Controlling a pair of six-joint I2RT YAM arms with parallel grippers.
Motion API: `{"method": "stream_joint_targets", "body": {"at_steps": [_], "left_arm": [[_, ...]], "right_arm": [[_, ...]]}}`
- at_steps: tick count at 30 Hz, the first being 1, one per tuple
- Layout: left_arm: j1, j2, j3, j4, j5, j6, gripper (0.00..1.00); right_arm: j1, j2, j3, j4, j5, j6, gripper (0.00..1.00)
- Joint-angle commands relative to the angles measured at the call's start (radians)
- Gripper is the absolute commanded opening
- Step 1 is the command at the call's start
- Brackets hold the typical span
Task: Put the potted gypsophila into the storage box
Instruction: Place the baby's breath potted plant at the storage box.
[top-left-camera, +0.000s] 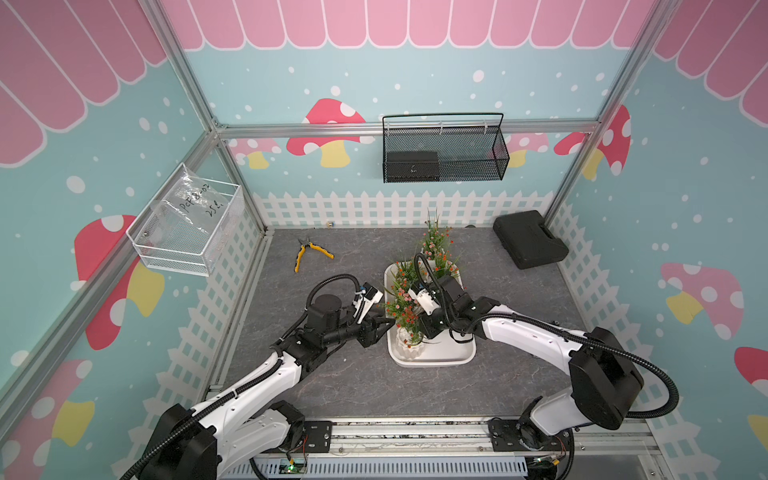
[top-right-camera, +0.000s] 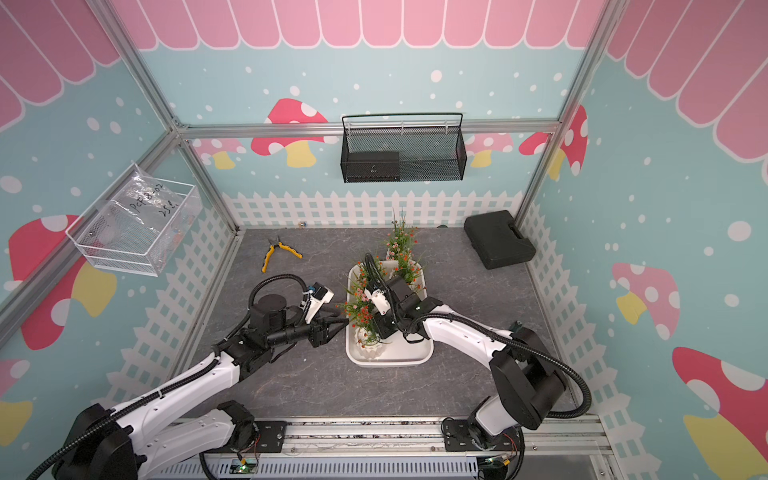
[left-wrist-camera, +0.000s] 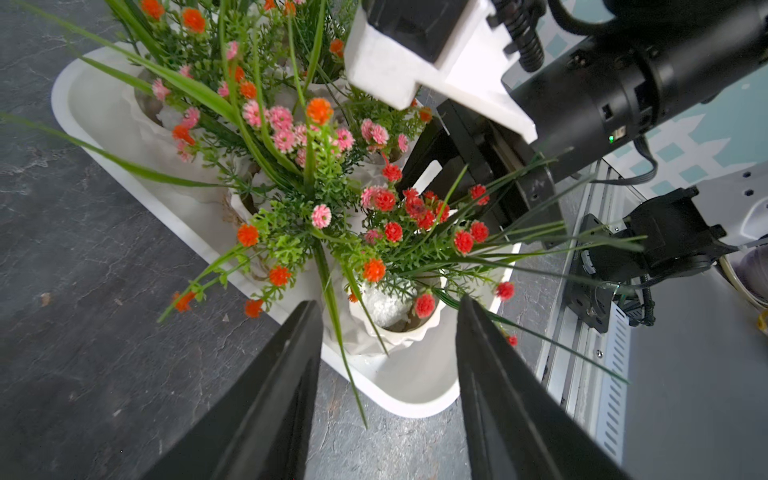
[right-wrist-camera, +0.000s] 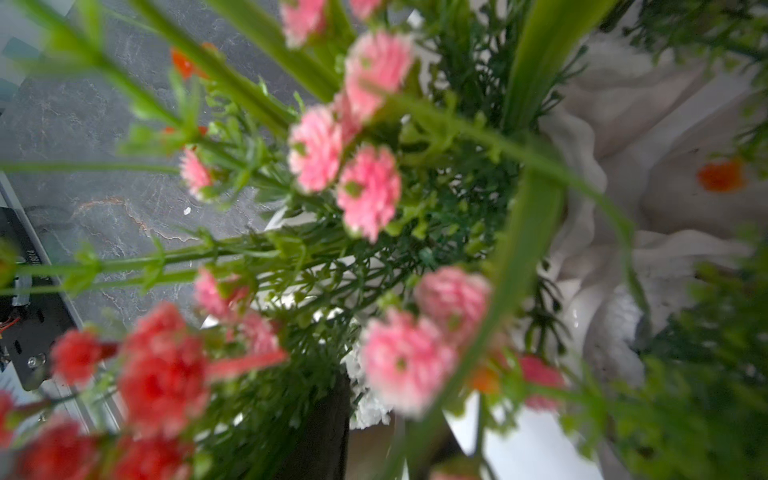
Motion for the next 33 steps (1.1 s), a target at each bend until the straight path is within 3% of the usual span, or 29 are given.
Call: {"method": "stream_joint_targets", "body": {"at_steps": [1,11,18,25,33], "left_arm": [[-0.003,0.004,-0.01,0.024,-0.023,0.012,0.53],[0.002,0.003,0.001,0.026,-0.091,-0.008,0.53],[0.007,0.019,0.024,0.014,-0.194,-0.051,0.52],[0.033,0.07,0.059,0.012,-0.252,-0.087,0.53],[0.065,0.155,0.136,0.024,-0.254,-0.098,0.56]], "right_arm": [[0.006,-0.07,0.004,-0.051,-0.027,-0.04,0.28],[-0.057,-0.287,0.004,-0.127,-0.018,-0.083,0.3],[-0.205,-0.323,0.042,-0.093,-0.036,-0.094,0.37],[-0.356,-0.206,0.144,-0.041,-0.015,-0.053,0.41],[-0.516,-0.024,0.28,0.046,-0.104,0.025,0.46]]}}
